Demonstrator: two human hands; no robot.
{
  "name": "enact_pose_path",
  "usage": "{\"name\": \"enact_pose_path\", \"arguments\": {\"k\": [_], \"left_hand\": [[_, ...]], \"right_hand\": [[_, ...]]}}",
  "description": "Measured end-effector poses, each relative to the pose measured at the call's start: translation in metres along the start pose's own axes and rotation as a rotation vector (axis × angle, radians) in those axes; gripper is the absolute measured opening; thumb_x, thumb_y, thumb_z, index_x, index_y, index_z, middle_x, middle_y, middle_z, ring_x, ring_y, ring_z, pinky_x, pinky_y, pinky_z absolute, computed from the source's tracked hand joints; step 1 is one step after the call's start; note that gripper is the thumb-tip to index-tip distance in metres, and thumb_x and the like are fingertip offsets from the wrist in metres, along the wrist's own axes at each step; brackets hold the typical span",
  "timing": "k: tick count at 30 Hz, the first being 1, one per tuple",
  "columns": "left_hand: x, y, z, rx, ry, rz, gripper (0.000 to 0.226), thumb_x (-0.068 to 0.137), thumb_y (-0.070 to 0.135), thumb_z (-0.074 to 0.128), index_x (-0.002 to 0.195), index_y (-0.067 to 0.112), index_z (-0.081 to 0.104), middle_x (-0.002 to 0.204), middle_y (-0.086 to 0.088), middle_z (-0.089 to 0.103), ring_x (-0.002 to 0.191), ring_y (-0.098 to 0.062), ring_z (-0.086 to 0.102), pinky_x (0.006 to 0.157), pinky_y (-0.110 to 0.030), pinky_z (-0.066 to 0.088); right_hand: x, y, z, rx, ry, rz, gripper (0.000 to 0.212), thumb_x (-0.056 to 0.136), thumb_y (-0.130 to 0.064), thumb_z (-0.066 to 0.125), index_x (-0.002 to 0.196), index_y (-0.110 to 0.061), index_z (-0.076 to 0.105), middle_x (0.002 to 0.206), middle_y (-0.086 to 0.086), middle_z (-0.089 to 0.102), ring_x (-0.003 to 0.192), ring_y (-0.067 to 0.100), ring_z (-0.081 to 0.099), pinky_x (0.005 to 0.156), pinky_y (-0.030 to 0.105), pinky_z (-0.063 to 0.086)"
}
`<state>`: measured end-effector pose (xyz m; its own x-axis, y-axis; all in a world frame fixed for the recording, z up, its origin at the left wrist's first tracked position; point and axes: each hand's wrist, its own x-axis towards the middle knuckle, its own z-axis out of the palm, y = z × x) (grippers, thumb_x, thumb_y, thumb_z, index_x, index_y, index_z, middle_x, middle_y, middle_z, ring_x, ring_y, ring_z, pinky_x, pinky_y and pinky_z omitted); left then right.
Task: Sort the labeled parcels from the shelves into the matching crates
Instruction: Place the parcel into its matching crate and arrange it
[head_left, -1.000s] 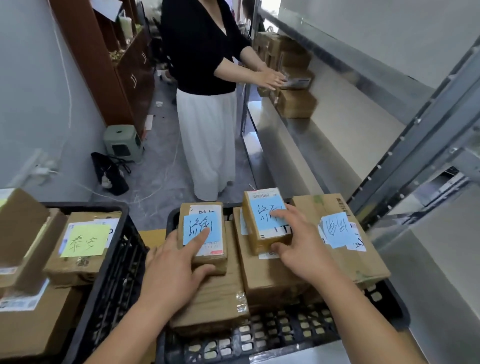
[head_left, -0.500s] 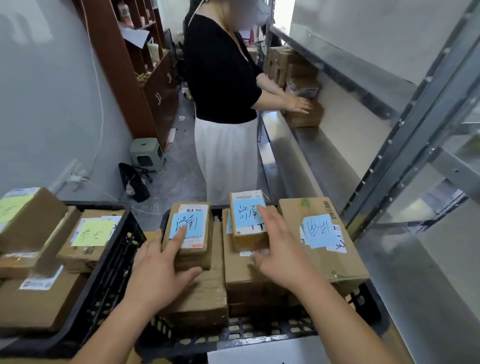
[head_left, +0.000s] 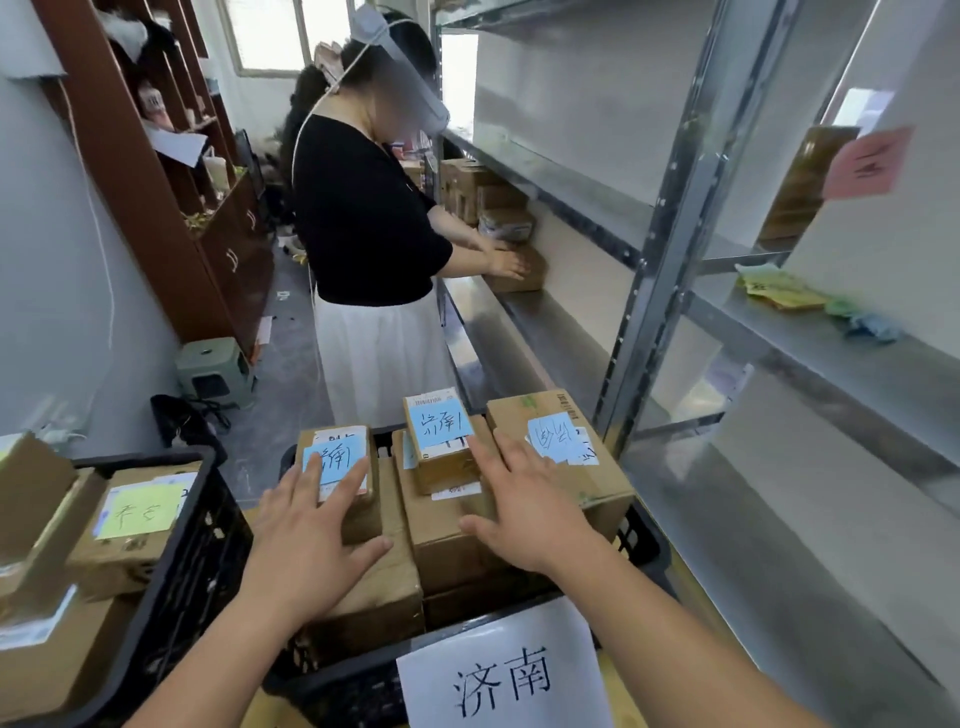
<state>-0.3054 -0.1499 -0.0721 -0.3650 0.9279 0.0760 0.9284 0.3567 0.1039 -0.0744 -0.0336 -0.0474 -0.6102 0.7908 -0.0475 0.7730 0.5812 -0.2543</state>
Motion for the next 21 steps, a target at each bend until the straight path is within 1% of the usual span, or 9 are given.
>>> {"name": "enact_pose_path", "arguments": {"k": [2,5,9,12,14,17,21], "left_hand": [[-0.006,-0.002,-0.005,-0.026,-0.019,0.022,0.094,0.08,0.085,0.043,0.154,0.052,-0.004,0.169,-0.01,-0.001,0.154,-0.032,-0.001,0.126,-0.049,0.004],[-0.019,-0.01,-0.014,-0.051,-0.05,0.065,0.09,0.083,0.085,0.039,0.153,0.054,-0.007,0.169,-0.007,-0.007,0.154,-0.032,-0.006,0.125,-0.05,0.001],[-0.036,-0.023,-0.022,-0.053,-0.052,0.156,0.088,0.086,0.082,0.038,0.154,0.052,-0.009,0.169,-0.007,-0.005,0.154,-0.033,-0.006,0.125,-0.05,-0.001],[-0.045,-0.027,-0.026,-0.078,-0.035,0.242,0.088,0.087,0.079,0.041,0.155,0.05,-0.006,0.169,-0.006,-0.002,0.154,-0.032,-0.005,0.125,-0.051,-0.001],[-0.053,-0.024,-0.027,-0.077,-0.026,0.305,0.088,0.087,0.079,0.041,0.155,0.05,-0.006,0.169,-0.005,-0.001,0.154,-0.032,-0.004,0.125,-0.051,-0.001],[-0.069,-0.01,-0.028,-0.106,-0.012,0.39,0.088,0.087,0.078,0.042,0.155,0.049,-0.005,0.169,-0.002,0.0,0.154,-0.03,-0.004,0.125,-0.051,-0.002],[-0.094,0.021,-0.024,-0.126,-0.04,0.528,0.088,0.087,0.077,0.044,0.156,0.047,-0.003,0.169,-0.003,-0.001,0.154,-0.03,-0.006,0.123,-0.051,-0.004]], "right_hand": [[-0.011,-0.009,0.0,-0.013,0.003,0.02,0.092,0.096,-0.06,0.056,0.16,-0.041,-0.008,0.171,-0.002,-0.007,0.157,0.028,-0.001,0.127,0.053,0.007],[-0.025,-0.025,0.002,-0.036,0.013,0.045,0.09,0.096,-0.062,0.054,0.16,-0.041,-0.005,0.171,-0.003,-0.006,0.157,0.029,-0.001,0.127,0.055,0.007],[-0.044,-0.047,0.009,-0.073,0.061,0.106,0.087,0.095,-0.067,0.049,0.159,-0.043,-0.004,0.172,-0.002,-0.002,0.158,0.03,0.001,0.126,0.055,0.01],[-0.065,-0.061,0.014,-0.074,0.096,0.162,0.086,0.095,-0.068,0.048,0.159,-0.044,-0.004,0.172,-0.002,-0.002,0.158,0.026,-0.004,0.126,0.054,0.006],[-0.085,-0.068,0.016,-0.068,0.114,0.207,0.087,0.095,-0.066,0.049,0.16,-0.043,-0.004,0.172,-0.002,-0.004,0.158,0.024,-0.006,0.126,0.054,0.003],[-0.122,-0.071,0.019,-0.065,0.12,0.296,0.084,0.096,-0.066,0.047,0.16,-0.043,-0.003,0.172,-0.002,-0.002,0.158,0.025,-0.001,0.126,0.055,0.005],[-0.175,-0.061,0.019,-0.073,0.123,0.417,0.085,0.096,-0.069,0.044,0.161,-0.042,-0.003,0.172,-0.003,-0.002,0.158,0.025,-0.002,0.126,0.053,0.006]]}}
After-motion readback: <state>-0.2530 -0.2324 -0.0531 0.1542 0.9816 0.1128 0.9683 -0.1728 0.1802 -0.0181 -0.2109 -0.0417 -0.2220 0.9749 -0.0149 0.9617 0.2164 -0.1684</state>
